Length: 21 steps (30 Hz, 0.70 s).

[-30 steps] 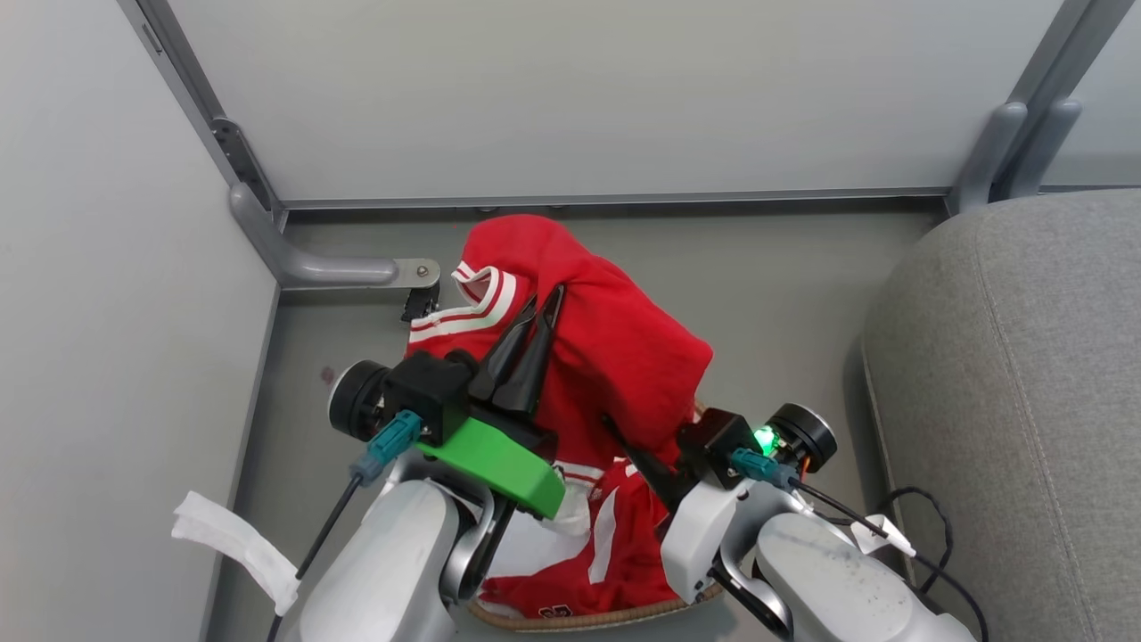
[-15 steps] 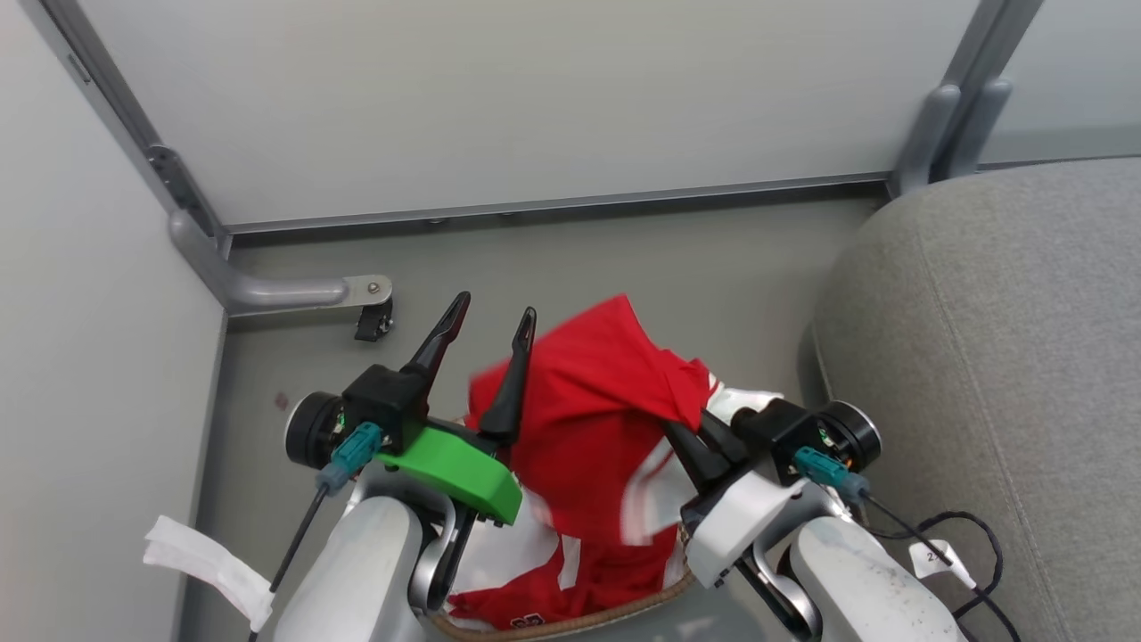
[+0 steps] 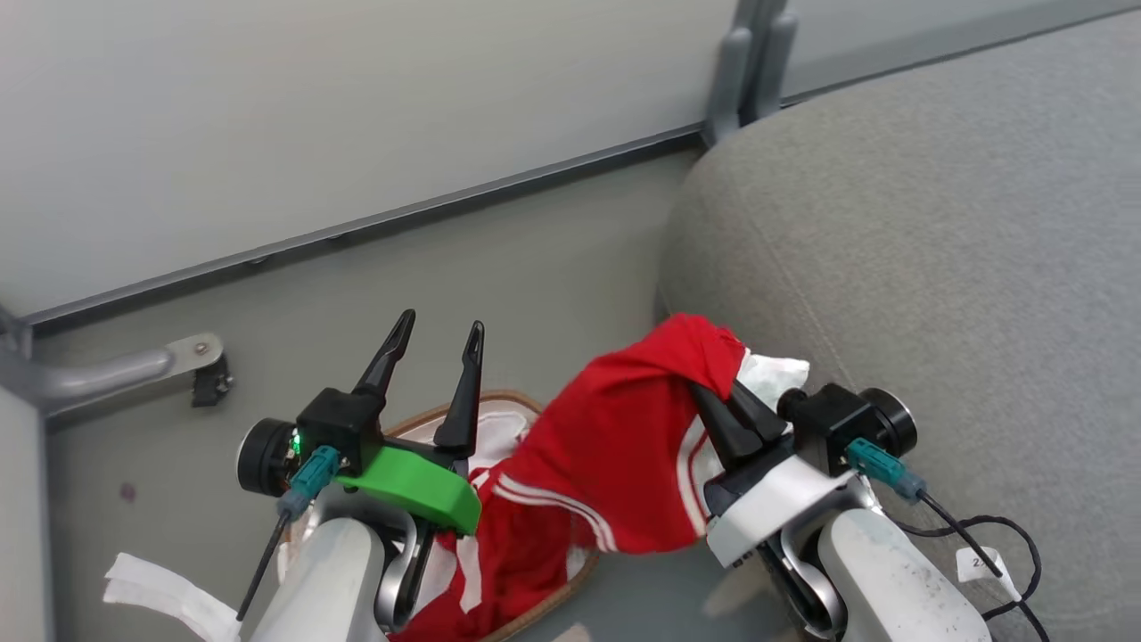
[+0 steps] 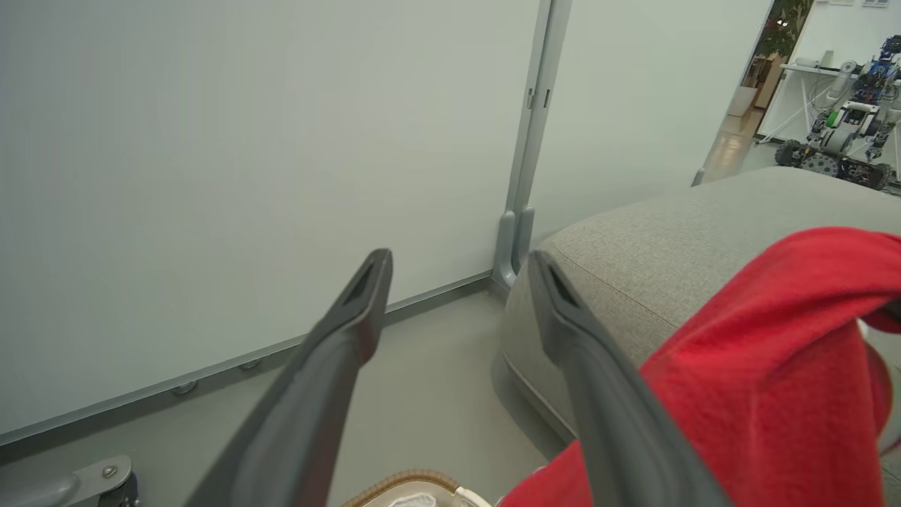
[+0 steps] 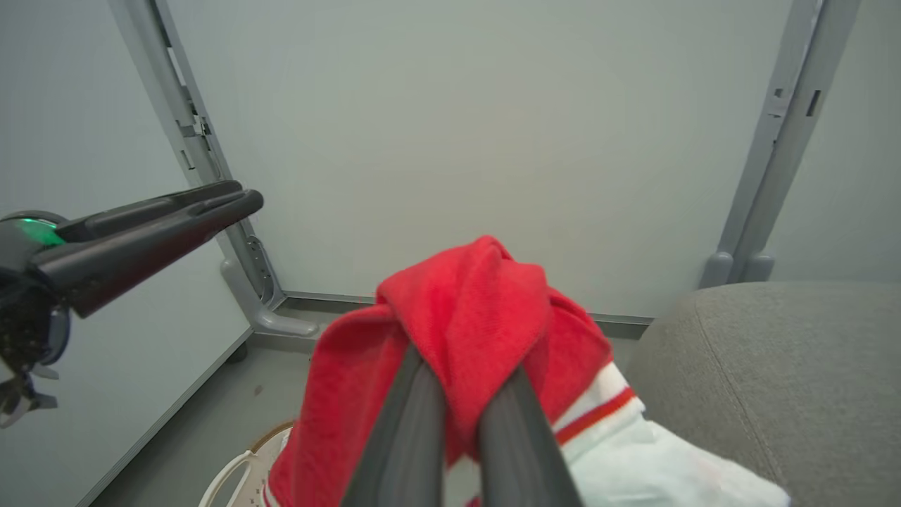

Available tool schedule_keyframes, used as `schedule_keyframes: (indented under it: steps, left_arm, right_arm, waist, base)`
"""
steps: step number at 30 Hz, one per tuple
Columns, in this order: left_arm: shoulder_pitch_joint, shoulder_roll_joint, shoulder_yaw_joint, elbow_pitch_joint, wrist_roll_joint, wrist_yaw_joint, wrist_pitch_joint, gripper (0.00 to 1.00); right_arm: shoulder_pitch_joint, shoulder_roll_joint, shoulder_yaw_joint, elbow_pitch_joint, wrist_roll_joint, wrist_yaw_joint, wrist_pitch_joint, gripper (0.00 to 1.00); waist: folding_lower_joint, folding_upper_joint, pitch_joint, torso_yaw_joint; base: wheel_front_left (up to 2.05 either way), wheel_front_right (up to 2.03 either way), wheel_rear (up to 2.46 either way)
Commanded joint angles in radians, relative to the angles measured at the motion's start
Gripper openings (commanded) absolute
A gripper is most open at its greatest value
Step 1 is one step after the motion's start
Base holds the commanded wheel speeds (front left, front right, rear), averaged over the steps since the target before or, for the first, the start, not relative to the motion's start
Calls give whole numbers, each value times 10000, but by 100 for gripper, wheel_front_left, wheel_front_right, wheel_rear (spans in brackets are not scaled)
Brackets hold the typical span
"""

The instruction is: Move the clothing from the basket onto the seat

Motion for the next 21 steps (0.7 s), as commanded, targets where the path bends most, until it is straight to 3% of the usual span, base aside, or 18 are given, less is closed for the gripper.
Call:
schedule_keyframes:
  steps: [1, 8, 15, 21]
  left_arm:
    - [80, 88, 12, -59, 79, -41, -9, 100]
    - [-111, 242, -216, -91, 92, -47, -9, 100]
    - [-555, 459, -931, -17, -150, -47, -9, 100]
    - [-933, 808, -1290, -78, -268, -46, -9, 100]
  right_arm:
    - [120, -20, -68, -113, 91, -10, -24, 0]
    - [312, -15, -364, -435, 225, -12, -24, 0]
    - [416, -7, -1228, -975, -225, -10, -24, 0]
    - [-896, -232, -2058, -1230, -1209, -12, -23, 0]
  waist:
    - [0, 0, 403, -1724]
    - [0, 0, 644, -3052]
    - [0, 0, 1051, -3284]
    - [0, 0, 1966, -3289]
  base:
    - [0, 0, 0]
    - [0, 0, 0]
    - [0, 0, 0]
    - [0, 0, 0]
